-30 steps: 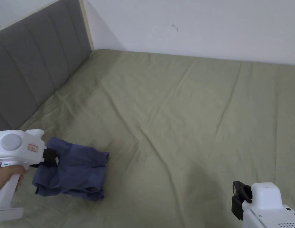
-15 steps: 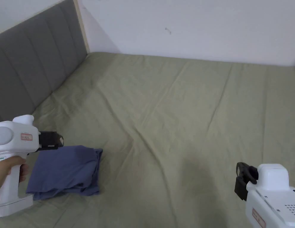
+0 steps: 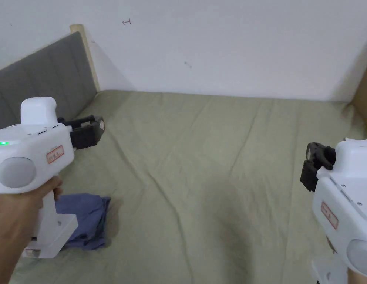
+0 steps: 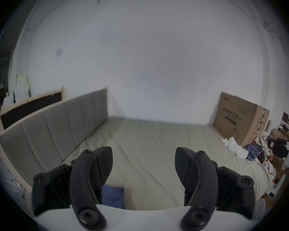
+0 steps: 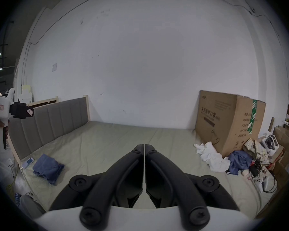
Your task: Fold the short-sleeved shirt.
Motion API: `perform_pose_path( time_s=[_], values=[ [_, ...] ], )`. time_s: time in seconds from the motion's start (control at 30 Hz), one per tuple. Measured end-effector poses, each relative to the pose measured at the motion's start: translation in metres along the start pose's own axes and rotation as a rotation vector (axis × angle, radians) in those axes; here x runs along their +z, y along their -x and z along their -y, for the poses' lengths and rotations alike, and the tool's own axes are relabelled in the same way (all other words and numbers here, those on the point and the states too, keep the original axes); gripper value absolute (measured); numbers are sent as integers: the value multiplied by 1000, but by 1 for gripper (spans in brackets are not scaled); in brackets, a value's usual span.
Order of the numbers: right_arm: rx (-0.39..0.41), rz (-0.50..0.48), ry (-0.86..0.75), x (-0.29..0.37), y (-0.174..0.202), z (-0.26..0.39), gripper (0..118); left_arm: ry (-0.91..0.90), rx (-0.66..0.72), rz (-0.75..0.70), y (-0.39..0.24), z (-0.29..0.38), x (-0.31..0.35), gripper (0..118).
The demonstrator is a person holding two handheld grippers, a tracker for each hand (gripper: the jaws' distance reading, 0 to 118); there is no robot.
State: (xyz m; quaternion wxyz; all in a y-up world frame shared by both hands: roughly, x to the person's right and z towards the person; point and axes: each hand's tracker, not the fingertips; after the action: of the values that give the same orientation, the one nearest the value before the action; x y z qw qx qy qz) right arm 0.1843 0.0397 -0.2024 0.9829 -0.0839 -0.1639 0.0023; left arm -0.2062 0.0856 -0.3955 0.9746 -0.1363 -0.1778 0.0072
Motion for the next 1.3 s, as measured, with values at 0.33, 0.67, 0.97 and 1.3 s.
perform_pose_path(
  time_s=[0.33, 0.67, 0.97, 1.3],
  values=[
    [21, 86, -81, 30, -35, -12, 4, -212, -71, 51, -104, 22, 29, 85],
    [22, 140, -98, 42, -48, -6, 4, -267, -56, 133, -160, 60, 32, 6],
    [22, 143, -95, 43, -51, -2, 4, -229, -96, 133, -175, 75, 24, 6],
    [24, 134, -88, 44, -47, 0, 4, -221, -106, 126, -173, 76, 23, 6]
  ],
)
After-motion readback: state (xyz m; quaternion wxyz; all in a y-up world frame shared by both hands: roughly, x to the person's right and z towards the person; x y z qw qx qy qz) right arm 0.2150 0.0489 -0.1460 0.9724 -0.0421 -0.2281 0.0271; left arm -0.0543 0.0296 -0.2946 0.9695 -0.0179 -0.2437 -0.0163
